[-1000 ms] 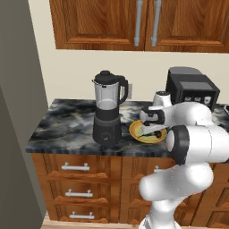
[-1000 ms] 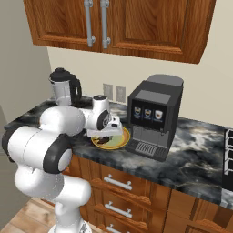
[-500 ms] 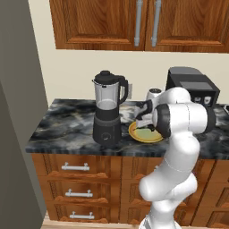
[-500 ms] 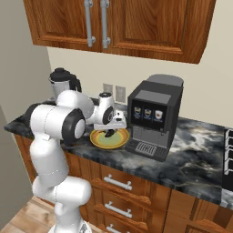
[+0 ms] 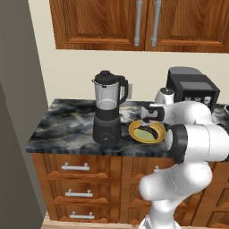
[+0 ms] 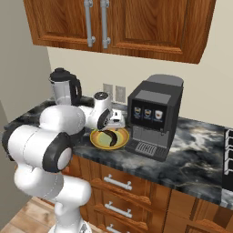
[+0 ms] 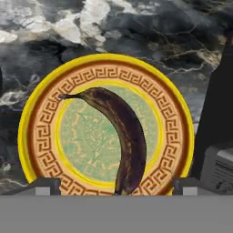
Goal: Pick the banana and orange from the fridge and place them on the plate next to the blender to make a fruit smoothie.
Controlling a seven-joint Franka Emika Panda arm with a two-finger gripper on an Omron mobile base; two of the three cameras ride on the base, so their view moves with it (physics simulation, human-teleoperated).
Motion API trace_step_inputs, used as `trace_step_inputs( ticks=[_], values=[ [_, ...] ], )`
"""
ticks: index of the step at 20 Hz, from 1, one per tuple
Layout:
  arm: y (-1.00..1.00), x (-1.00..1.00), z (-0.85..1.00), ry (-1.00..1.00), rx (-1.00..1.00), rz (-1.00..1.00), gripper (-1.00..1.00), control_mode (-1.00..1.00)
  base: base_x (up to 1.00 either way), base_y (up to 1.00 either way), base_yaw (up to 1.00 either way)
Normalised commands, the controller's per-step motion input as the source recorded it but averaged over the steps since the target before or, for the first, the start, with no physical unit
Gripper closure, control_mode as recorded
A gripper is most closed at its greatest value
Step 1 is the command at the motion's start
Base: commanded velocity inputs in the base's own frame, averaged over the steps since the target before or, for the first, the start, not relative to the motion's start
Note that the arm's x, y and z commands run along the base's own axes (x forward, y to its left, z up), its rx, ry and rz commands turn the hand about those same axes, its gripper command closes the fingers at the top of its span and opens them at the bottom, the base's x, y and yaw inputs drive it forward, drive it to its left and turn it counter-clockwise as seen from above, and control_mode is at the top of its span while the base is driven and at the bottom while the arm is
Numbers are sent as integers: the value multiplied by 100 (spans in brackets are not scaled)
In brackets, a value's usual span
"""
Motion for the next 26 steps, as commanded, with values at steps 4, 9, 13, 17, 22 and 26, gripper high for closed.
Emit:
trace_step_inputs(
  ticks=[4,9,13,17,22,26],
  values=[
    [36,-100,79,-29,0,-5,-100,-100,0,0,0],
    [35,-100,100,-13,2,-7,-100,-100,0,0,0],
    [27,-99,100,-4,2,-9,-100,-100,0,0,0],
    [3,-74,82,0,3,-8,-100,-100,0,0,0],
    [13,-36,34,0,0,-9,-100,100,-27,0,-24],
    [0,0,0,0,0,0,-100,100,-17,18,-86]
  ],
)
